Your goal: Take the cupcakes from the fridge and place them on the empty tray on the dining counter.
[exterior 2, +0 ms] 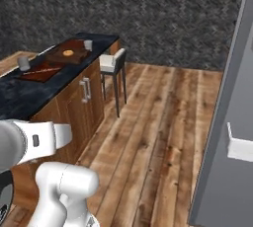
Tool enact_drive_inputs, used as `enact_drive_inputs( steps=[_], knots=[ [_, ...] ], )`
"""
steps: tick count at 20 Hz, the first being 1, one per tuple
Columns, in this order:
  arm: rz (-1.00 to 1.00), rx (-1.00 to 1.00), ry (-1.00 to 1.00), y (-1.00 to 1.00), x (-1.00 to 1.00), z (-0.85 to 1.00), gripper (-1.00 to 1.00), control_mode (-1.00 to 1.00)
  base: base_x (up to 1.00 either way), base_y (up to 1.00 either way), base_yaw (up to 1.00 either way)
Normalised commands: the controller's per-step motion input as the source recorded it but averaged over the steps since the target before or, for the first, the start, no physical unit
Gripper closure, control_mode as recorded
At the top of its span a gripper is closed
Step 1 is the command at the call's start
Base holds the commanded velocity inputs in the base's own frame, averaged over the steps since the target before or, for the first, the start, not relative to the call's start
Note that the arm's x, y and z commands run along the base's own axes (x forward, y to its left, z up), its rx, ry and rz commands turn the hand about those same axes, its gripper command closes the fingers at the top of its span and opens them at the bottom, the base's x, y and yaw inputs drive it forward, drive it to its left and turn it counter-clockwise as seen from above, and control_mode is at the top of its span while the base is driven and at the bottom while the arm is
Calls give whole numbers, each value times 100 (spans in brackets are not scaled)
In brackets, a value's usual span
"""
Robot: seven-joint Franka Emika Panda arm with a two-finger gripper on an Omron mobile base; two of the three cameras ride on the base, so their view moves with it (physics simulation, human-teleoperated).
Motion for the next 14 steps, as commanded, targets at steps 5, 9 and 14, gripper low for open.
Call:
enact_drive_inputs(
  steps=[5,9,14],
  knots=[
    [0,0,0,0,0,0,100,100,9,18,32],
    [0,0,0,0,0,0,100,100,12,16,26],
    [0,0,0,0,0,0,100,100,15,19,22]
  ],
)
